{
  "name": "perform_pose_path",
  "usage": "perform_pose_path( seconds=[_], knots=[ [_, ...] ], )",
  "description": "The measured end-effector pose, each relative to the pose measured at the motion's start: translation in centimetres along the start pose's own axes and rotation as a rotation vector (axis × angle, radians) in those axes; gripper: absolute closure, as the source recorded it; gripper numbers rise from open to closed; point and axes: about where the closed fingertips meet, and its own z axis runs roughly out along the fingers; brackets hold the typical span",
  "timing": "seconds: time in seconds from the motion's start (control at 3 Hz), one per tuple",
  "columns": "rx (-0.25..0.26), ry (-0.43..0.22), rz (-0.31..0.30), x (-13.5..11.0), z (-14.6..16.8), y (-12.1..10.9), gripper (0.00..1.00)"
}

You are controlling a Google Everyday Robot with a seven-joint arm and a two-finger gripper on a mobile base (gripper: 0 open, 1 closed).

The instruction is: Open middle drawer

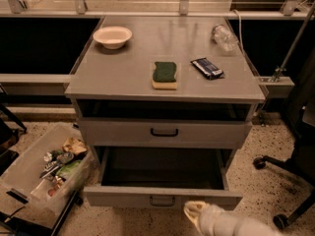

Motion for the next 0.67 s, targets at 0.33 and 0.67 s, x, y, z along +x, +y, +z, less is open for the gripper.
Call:
perform_pose_path(
  seconds=[0.33,0.67],
  knots=[
    [0.099,-0.059,-0.014,-1.0,-3.6,4.8,1.00],
    [0.191,-0.147,-0.023,-2.9,-7.1,9.8,0.81]
  ],
)
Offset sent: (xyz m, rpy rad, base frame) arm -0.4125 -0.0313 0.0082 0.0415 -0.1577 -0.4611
